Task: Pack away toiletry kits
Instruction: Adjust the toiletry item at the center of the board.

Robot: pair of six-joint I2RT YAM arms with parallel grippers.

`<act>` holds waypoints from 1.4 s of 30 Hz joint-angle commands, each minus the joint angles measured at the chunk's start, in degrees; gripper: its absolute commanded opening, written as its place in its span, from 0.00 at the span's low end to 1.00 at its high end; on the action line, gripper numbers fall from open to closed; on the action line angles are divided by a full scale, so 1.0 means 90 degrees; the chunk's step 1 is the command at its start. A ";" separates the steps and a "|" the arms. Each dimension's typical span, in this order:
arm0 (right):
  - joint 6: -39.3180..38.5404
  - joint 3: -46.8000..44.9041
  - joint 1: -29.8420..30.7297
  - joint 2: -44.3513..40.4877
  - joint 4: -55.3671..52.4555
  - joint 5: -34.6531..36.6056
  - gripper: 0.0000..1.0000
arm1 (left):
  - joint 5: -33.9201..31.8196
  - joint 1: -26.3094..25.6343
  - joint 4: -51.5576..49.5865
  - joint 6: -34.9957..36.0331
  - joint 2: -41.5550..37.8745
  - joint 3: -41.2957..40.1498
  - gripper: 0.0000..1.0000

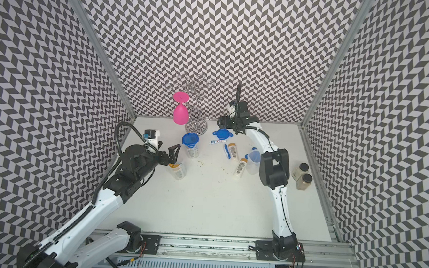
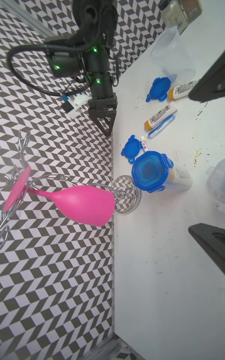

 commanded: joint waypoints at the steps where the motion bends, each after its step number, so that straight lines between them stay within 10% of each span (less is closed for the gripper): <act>1: 0.0047 0.0354 0.0033 0.0651 -0.0161 0.0592 0.94 | 0.0466 0.0112 -0.0516 -0.0420 -0.0073 0.0275 1.00; 42: -0.1441 0.0544 0.0503 0.1733 -0.0501 0.1829 0.88 | 0.0659 0.0543 0.0022 -0.1413 0.0077 -0.0282 1.00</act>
